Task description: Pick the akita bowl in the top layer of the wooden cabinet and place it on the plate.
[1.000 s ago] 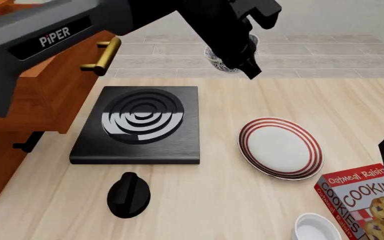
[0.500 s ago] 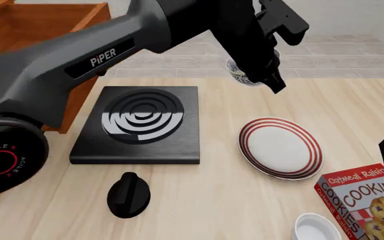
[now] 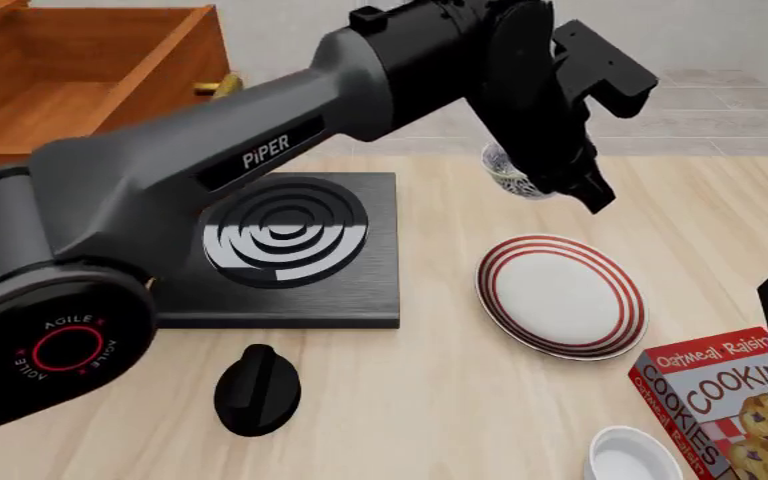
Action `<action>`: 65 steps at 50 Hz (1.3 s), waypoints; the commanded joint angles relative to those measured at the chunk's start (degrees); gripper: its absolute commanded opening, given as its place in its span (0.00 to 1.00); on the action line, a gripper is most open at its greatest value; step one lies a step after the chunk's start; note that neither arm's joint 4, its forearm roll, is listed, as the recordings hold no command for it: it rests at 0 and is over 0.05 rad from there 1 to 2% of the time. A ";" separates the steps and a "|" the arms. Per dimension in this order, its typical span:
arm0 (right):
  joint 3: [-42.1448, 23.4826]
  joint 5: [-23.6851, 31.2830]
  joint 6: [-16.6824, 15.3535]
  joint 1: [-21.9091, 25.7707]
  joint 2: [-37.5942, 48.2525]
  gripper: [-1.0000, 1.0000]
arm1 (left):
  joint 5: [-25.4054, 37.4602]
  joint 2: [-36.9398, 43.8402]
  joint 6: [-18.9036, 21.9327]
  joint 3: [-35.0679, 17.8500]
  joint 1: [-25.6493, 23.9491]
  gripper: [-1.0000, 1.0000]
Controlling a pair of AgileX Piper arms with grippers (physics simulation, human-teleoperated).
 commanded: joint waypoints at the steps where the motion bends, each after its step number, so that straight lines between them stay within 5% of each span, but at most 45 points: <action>1: -0.03 0.04 -0.08 0.04 0.00 1.00 | -1.53 1.01 -2.80 0.15 -1.70 0.00; 43: -0.16 0.25 -0.51 0.21 0.00 1.00 | -12.55 2.14 -8.03 12.66 -2.65 0.00; 65: -0.03 0.27 -0.34 0.16 0.00 1.00 | -13.76 6.62 -11.03 10.48 -4.87 0.00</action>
